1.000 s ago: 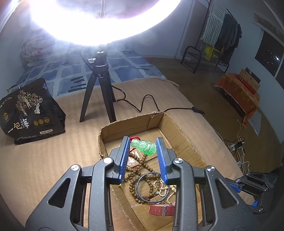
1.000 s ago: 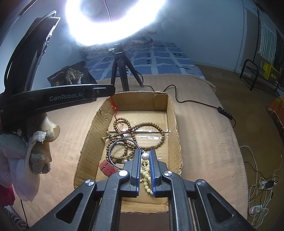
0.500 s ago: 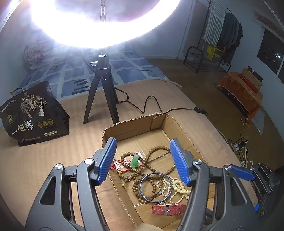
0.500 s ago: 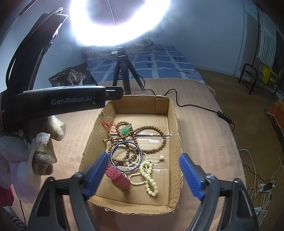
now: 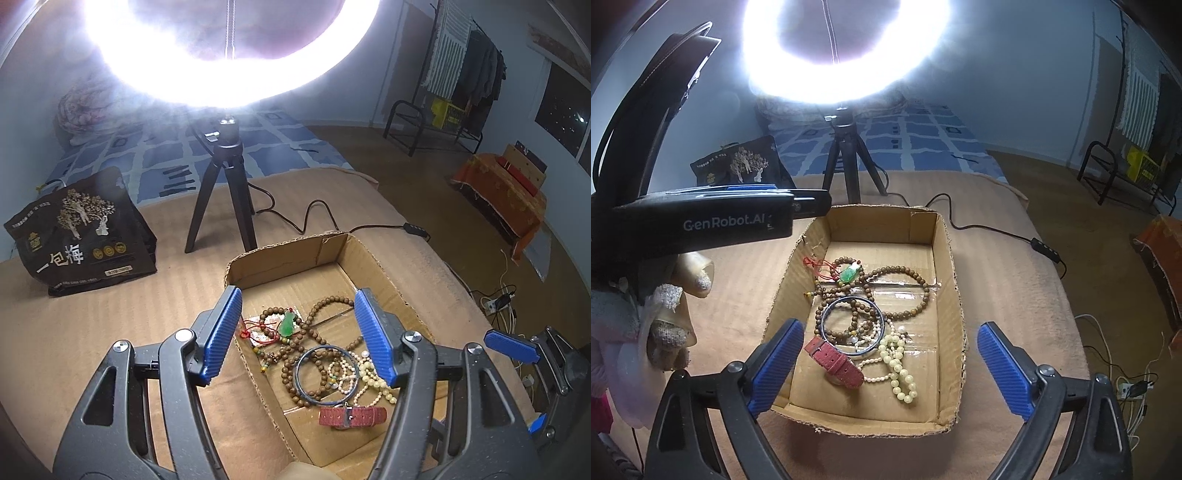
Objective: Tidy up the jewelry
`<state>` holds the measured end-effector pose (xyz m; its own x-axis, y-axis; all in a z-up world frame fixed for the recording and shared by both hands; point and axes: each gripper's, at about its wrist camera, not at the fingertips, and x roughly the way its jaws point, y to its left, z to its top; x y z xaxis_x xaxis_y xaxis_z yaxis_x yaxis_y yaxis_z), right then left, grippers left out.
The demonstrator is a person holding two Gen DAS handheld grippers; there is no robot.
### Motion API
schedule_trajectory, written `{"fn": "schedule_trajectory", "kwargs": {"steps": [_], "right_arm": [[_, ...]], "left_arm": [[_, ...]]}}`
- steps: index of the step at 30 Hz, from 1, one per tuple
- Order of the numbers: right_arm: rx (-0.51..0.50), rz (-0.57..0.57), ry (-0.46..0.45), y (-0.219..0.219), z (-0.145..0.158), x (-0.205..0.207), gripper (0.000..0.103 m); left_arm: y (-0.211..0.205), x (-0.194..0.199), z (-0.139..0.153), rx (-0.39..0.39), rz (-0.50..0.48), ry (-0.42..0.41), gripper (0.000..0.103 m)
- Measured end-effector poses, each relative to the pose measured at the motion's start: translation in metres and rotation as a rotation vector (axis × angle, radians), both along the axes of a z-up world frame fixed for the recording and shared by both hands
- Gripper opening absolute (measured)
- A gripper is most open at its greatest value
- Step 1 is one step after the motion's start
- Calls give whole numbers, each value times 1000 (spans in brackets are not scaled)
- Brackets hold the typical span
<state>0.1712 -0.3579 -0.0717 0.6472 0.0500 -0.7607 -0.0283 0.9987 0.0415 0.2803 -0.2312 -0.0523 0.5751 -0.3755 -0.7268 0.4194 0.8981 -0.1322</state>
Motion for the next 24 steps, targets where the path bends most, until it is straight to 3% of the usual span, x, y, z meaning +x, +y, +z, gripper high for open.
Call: {"fn": "schedule_trajectory", "kwargs": {"steps": [10,24], "right_arm": [[-15,-13,-35,0,18,-19,97],[-29,-36,-103,6,47,-57,97]], "left_arm": [[10,-27,17,-3,2,-37,65],[49,-98,47,0,9,-123,65]]}}
